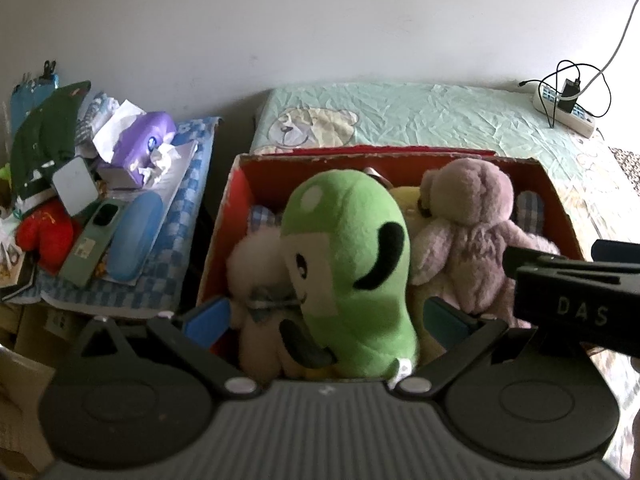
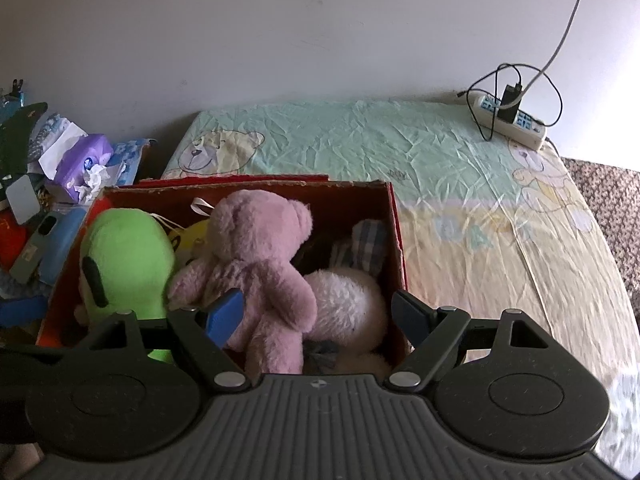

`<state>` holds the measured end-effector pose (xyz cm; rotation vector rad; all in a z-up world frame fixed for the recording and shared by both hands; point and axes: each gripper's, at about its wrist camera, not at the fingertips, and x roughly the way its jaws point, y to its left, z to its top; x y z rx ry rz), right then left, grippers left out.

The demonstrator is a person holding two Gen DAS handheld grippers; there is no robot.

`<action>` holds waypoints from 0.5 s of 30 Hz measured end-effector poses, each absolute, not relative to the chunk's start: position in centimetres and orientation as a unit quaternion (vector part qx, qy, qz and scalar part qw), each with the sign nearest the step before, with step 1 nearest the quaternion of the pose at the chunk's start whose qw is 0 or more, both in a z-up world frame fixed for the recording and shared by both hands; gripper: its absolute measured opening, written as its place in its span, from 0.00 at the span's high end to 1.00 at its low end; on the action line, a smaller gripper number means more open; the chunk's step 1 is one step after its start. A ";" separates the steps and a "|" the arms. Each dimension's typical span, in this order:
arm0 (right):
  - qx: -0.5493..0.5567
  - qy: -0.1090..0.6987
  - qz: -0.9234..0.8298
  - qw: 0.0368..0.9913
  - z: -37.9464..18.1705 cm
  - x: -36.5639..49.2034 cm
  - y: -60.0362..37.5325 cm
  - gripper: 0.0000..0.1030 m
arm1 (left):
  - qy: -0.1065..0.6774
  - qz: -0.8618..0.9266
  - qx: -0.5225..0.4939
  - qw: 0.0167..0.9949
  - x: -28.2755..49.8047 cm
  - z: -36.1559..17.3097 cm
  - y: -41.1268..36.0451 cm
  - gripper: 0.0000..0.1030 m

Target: Organize objects

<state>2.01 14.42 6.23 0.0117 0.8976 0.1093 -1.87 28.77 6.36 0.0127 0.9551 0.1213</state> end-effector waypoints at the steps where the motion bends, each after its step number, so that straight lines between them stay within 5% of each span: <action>1: 0.007 0.437 0.054 0.898 6.1 2.1 14.3 0.20 | 0.459 0.058 0.005 0.887 -1.9 6.3 28.9 0.01; 15: 0.013 0.425 0.054 0.904 6.7 1.2 14.3 0.20 | 0.448 0.061 0.024 0.891 -2.1 6.3 28.4 0.02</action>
